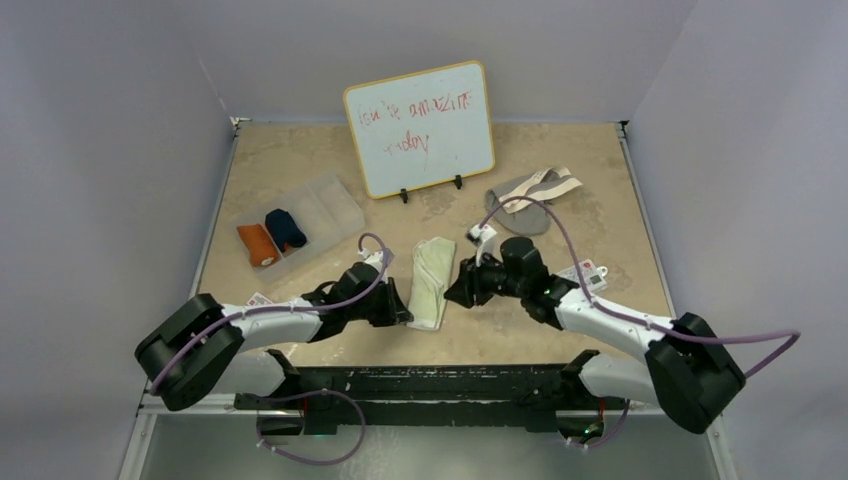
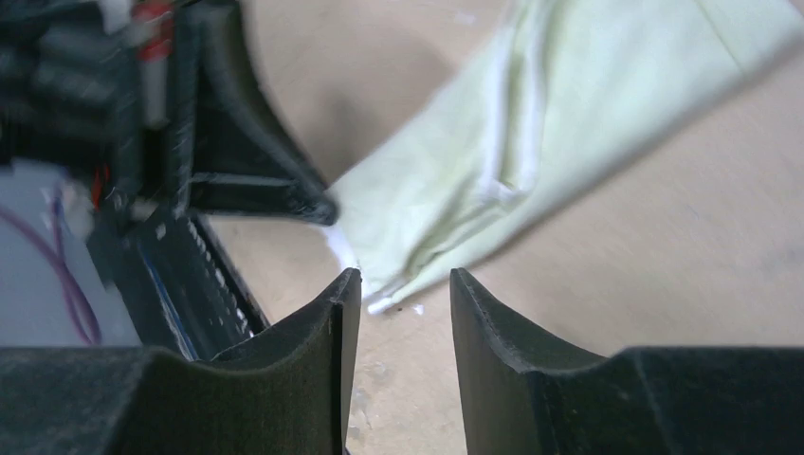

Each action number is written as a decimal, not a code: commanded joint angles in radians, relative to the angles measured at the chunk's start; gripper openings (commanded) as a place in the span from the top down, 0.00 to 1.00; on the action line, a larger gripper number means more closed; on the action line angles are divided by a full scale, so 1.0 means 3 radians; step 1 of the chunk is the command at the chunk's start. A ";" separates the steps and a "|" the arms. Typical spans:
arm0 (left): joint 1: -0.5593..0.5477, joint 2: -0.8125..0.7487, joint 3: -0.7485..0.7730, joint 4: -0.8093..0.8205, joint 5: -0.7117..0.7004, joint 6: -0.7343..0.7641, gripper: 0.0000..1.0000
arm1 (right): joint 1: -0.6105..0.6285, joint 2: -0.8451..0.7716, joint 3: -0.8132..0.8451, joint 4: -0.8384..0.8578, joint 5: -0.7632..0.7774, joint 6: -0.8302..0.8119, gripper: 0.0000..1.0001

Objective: Roll the underwear
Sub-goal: Roll the underwear to the center of the board.

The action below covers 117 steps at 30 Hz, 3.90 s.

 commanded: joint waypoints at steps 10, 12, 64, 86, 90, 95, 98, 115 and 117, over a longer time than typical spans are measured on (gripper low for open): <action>0.0167 -0.0357 -0.0090 -0.0634 -0.0051 0.0213 1.00 | 0.1404 -0.0071 -0.0371 0.0910 0.0877 -0.3676 0.58; 0.0182 -0.0372 -0.0099 -0.0652 -0.0052 0.0216 1.00 | 0.1467 0.0069 -0.0315 0.0815 0.0826 -0.3836 0.58; 0.0431 -0.0251 0.0017 -0.0796 0.0040 0.0315 1.00 | 0.2135 0.1080 -0.0036 0.1298 0.1298 -0.4736 0.85; 0.0557 -0.1815 -0.0212 -0.1845 -0.0524 -0.0219 0.44 | 0.1779 0.1228 -0.0308 0.2719 0.0211 -0.1611 1.00; 0.0556 -0.1865 -0.0208 -0.1771 -0.0460 -0.0162 0.44 | 0.1535 0.1352 -0.0400 0.2988 -0.0011 -0.0771 1.00; 0.0557 -0.1823 -0.0192 -0.1601 -0.0328 -0.0086 0.44 | 0.1349 0.1443 -0.0390 0.3000 -0.0158 0.0159 0.99; 0.0555 -0.1752 -0.0184 -0.1509 -0.0231 -0.0051 0.44 | 0.1249 0.1530 -0.0383 0.2986 -0.0197 0.0616 0.98; 0.0551 -0.1548 -0.0400 -0.0996 0.0400 0.0057 0.44 | 0.0577 0.2726 -0.0578 0.4047 -0.0709 0.2757 0.94; 0.0547 -0.1543 -0.0460 -0.0890 0.0491 0.0072 0.44 | 0.0548 0.2931 -0.0618 0.4356 -0.0732 0.2968 0.93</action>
